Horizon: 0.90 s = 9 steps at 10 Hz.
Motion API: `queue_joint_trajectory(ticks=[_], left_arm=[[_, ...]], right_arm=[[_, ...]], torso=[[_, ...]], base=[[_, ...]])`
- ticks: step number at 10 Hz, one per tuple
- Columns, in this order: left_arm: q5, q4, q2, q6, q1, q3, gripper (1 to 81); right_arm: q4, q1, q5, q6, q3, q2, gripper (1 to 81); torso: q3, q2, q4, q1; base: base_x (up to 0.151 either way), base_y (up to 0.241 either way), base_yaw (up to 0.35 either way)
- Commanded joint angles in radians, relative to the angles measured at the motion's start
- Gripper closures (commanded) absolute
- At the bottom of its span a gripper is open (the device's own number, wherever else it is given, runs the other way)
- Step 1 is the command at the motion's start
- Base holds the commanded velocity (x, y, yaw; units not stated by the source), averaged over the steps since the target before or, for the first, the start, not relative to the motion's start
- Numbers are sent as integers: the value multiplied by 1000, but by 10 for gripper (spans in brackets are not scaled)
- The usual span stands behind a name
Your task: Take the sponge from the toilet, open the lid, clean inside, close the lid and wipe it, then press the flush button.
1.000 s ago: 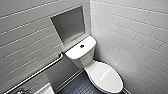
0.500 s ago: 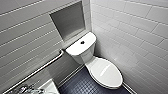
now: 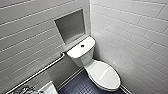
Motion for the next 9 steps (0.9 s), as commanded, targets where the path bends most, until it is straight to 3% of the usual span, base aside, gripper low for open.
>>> queue_joint_trajectory(ticks=[1, 9], left_arm=[[97, -9, -12, 5, 26, -4, 10], [77, -6, -9, 7, 26, -4, 10]], right_arm=[[-12, -37, -78, 0, 5, 8, 811], [-10, -31, -80, 6, 5, 11, 811]], torso=[[97, 97, 0, -62], [388, 377, 0, -248]], base=[[0, 0, 0], [0, 0, 0]])
